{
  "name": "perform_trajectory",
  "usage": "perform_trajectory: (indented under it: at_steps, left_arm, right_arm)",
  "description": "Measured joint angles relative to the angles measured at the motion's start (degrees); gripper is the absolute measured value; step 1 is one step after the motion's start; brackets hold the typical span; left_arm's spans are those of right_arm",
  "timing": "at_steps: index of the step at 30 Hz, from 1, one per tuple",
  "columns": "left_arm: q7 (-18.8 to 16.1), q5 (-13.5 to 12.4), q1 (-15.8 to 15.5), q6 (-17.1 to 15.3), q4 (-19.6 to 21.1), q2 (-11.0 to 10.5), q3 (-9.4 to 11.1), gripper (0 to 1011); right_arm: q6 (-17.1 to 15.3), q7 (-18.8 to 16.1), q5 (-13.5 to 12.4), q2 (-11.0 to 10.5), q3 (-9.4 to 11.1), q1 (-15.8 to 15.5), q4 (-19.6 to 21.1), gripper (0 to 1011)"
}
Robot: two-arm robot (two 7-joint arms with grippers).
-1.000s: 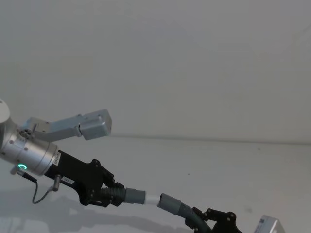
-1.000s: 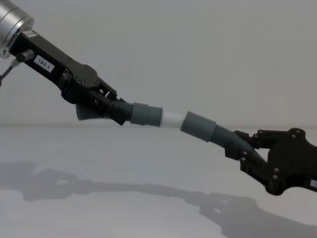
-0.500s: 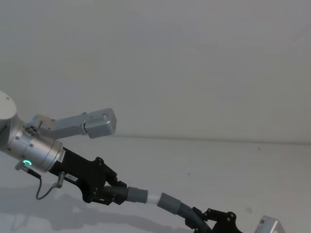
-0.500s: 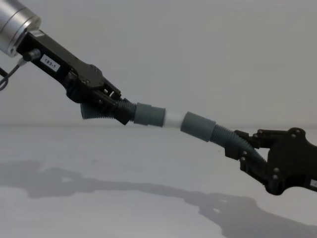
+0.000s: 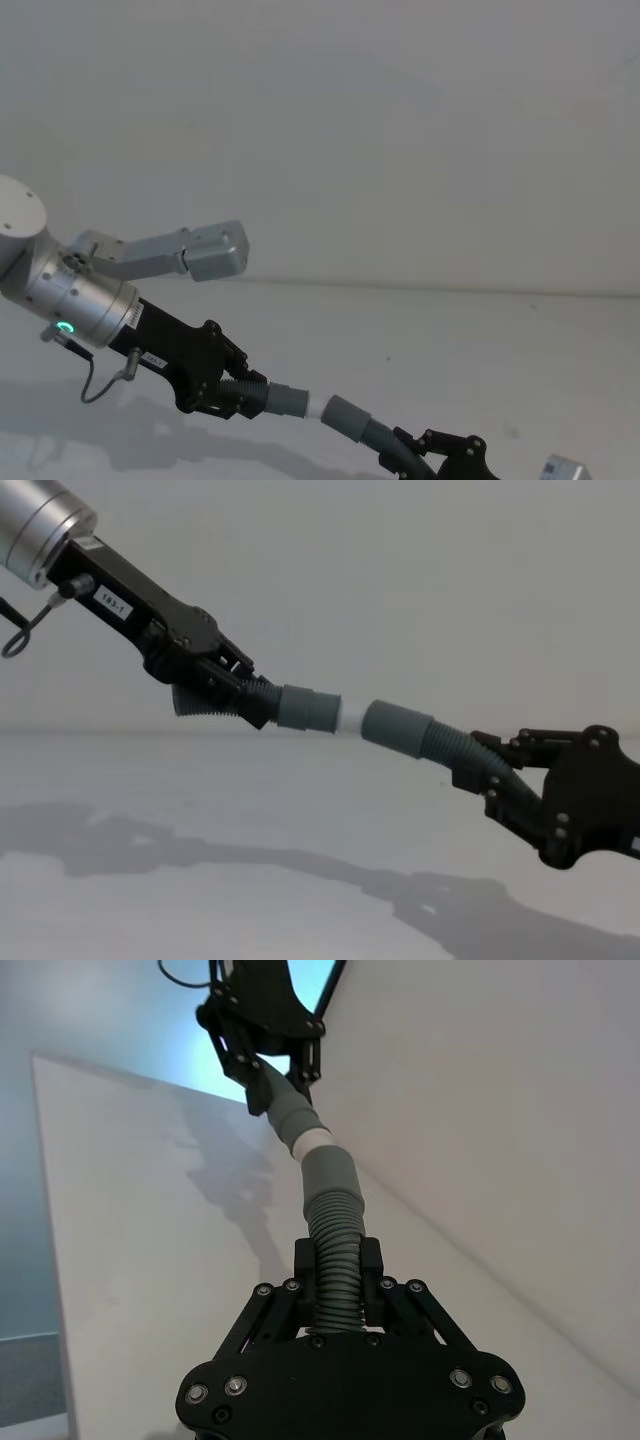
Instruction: Use both hands to pick up one end of the pipe from the table, align the ends, and insert them.
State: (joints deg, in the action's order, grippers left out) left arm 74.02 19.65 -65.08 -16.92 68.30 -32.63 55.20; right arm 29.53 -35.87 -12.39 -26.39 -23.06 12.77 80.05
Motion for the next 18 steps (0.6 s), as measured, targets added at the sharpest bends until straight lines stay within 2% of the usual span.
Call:
perform_trajectory:
  at_steps: [11,18]
  left_arm:
    - [1.81,-0.33,-1.55,0.79,-1.59,0.84,1.51,295]
    - [3.28,-0.29,-2.49,1.65,-2.72,1.47,2.26,295]
  right_arm:
    - [2.93,-2.77,-1.71,-0.88,-0.62,0.83,-0.47,227]
    - [3.59,-4.05,-2.46,-1.43,-1.00,1.50,-0.74,227]
